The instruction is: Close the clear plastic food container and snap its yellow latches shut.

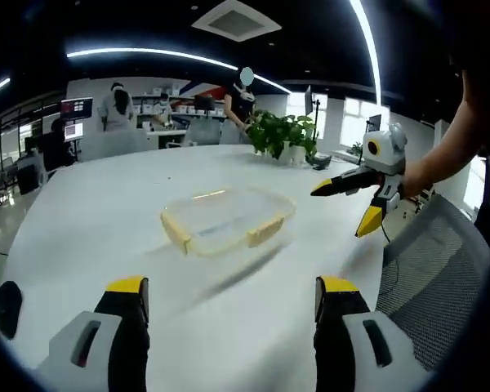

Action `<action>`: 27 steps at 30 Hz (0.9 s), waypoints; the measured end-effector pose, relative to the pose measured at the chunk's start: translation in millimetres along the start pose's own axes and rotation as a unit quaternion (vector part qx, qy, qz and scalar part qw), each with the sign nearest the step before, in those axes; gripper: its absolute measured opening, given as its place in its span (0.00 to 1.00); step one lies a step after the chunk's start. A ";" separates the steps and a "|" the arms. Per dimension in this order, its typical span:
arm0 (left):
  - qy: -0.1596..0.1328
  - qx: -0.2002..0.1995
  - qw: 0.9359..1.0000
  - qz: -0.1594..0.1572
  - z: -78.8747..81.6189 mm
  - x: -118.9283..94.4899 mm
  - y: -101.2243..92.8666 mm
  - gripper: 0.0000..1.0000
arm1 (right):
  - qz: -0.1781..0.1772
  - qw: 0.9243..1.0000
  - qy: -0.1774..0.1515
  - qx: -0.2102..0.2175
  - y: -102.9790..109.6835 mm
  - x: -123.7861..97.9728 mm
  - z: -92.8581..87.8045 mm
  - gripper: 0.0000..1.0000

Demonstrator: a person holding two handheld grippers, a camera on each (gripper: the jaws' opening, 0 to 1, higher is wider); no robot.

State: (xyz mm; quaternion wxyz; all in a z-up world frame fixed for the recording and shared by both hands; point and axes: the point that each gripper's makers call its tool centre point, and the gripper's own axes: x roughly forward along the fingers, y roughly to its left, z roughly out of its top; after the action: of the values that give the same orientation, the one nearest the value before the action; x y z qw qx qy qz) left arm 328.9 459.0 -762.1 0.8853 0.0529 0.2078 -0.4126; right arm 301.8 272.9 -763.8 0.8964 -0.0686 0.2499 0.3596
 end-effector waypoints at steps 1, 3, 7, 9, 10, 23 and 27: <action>0.001 -0.002 1.000 -0.001 -0.3 -2.5 -1.1 0.83 | 0.000 1.000 0.001 -0.001 1.4 -2.5 0.0 0.91; 0.004 -0.003 1.000 0.000 -0.6 -6.9 -3.0 0.83 | 0.000 1.000 0.001 0.000 3.5 -7.1 0.7 0.91; 0.007 -0.008 1.000 0.000 -1.2 -16.1 -7.5 0.83 | -0.002 1.000 0.002 0.000 6.3 -16.4 0.9 0.91; 0.007 -0.011 1.000 0.003 -0.6 -20.5 -8.9 0.83 | -0.002 1.000 0.002 0.001 7.7 -21.4 0.4 0.91; 0.007 -0.009 1.000 0.004 -0.3 -22.3 -10.2 0.82 | -0.002 1.000 0.004 0.000 8.4 -23.8 -0.1 0.91; 0.006 -0.032 0.999 0.017 -4.3 -54.0 -26.5 0.82 | -0.023 0.999 -0.007 0.025 12.6 -63.6 -3.4 0.89; 0.003 -0.046 0.999 0.023 -5.4 -63.6 -35.0 0.82 | -0.026 0.999 -0.011 0.030 20.6 -75.2 -4.9 0.89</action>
State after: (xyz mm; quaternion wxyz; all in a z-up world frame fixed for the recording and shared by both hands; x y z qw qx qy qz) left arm 264.3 482.6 -738.1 0.8953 0.0179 0.2276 -0.3824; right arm 239.6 240.6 -729.5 0.9099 -0.0437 0.2485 0.3293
